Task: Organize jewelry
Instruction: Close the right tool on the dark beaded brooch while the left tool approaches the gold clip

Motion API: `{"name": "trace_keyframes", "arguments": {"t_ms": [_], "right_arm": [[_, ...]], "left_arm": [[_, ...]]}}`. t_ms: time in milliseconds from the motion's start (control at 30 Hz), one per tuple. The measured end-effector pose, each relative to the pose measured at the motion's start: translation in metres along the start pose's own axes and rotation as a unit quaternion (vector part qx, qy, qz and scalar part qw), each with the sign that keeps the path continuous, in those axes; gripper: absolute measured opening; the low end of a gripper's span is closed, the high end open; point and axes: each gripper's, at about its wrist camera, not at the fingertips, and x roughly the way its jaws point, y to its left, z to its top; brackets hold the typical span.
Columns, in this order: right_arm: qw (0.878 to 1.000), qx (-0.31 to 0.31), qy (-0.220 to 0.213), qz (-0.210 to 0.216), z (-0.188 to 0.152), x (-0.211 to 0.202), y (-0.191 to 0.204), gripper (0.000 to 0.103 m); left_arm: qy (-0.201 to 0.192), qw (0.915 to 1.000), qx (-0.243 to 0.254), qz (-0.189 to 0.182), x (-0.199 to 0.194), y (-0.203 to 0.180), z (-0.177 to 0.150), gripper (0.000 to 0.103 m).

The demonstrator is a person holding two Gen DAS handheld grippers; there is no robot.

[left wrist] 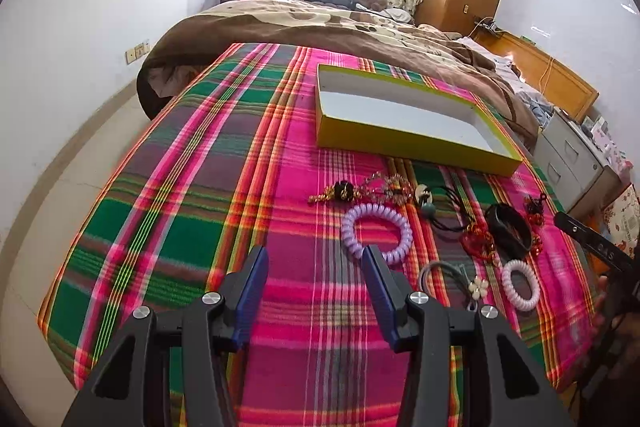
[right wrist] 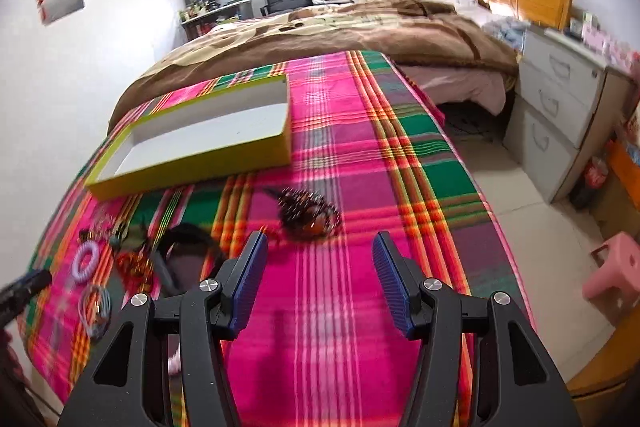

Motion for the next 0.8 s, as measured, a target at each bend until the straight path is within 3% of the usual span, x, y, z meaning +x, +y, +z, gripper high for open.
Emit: {"name": "trace_keyframes", "arguments": {"t_ms": [500,600,800], "right_arm": [[0.997,-0.057,0.049,0.009,0.016,0.035,0.022,0.055],[0.997,-0.061,0.054,0.000,0.016,0.037,0.023,0.037],[0.997,-0.061,0.046,-0.006,0.016,0.033,0.023,0.025]], "left_arm": [[0.000,0.9999,-0.012,0.004,0.018,0.005,0.028,0.048],[0.001,0.9999,-0.011,0.006,0.020,0.007,0.031,0.048],[0.005,0.9999,-0.009,-0.004,0.024,0.009,0.036,0.048]]}}
